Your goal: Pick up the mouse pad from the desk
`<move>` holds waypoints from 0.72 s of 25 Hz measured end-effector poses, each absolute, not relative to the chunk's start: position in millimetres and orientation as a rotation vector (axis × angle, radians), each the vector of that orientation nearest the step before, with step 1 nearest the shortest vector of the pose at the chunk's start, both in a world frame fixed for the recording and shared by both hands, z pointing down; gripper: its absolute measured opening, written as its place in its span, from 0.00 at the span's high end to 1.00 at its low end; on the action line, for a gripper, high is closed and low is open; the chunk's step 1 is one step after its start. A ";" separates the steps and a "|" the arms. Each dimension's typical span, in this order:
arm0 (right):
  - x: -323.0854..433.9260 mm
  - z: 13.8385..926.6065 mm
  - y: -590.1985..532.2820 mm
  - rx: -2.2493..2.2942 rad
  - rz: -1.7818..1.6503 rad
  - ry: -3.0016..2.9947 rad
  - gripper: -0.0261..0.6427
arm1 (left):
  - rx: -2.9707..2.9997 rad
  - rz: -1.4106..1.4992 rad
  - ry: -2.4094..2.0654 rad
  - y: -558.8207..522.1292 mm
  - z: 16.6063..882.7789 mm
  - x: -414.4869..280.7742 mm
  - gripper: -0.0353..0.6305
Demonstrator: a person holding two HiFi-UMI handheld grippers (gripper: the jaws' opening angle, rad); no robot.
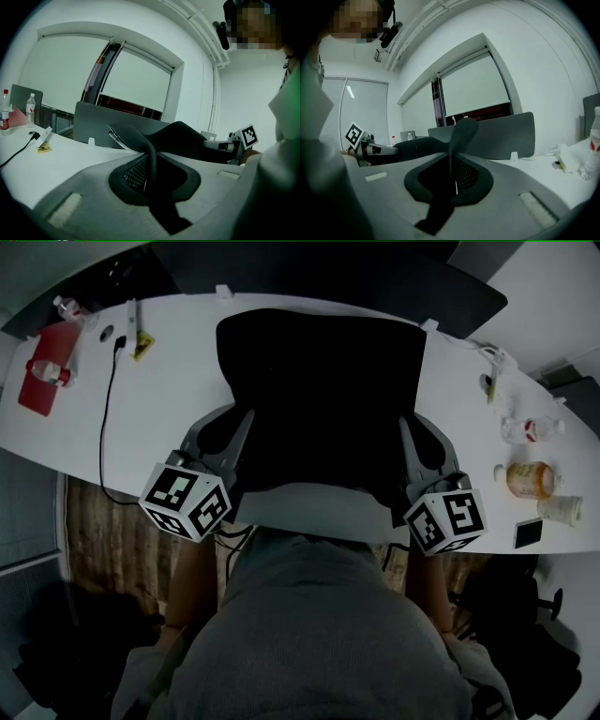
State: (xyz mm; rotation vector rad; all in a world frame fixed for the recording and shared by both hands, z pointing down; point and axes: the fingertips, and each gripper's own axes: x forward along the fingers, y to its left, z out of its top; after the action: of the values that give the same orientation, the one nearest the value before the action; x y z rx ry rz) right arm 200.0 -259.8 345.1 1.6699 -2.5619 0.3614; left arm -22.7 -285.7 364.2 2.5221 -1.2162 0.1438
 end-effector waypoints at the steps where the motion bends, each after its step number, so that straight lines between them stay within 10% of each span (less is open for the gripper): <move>1: 199.8 343.7 -259.1 1.667 0.359 -2.569 0.93 | 2.523 0.139 -1.221 -284.5 363.9 -22.0 0.87; 18: 182.4 327.8 -219.7 1.691 0.315 -2.585 0.93 | 2.575 0.092 -1.188 -250.8 347.4 -32.3 0.87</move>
State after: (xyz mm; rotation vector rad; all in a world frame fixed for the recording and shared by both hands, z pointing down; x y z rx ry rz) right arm 182.4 -219.7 327.8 1.6910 -2.5854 0.3149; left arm -32.3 -250.8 347.4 2.5746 -1.1881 0.0918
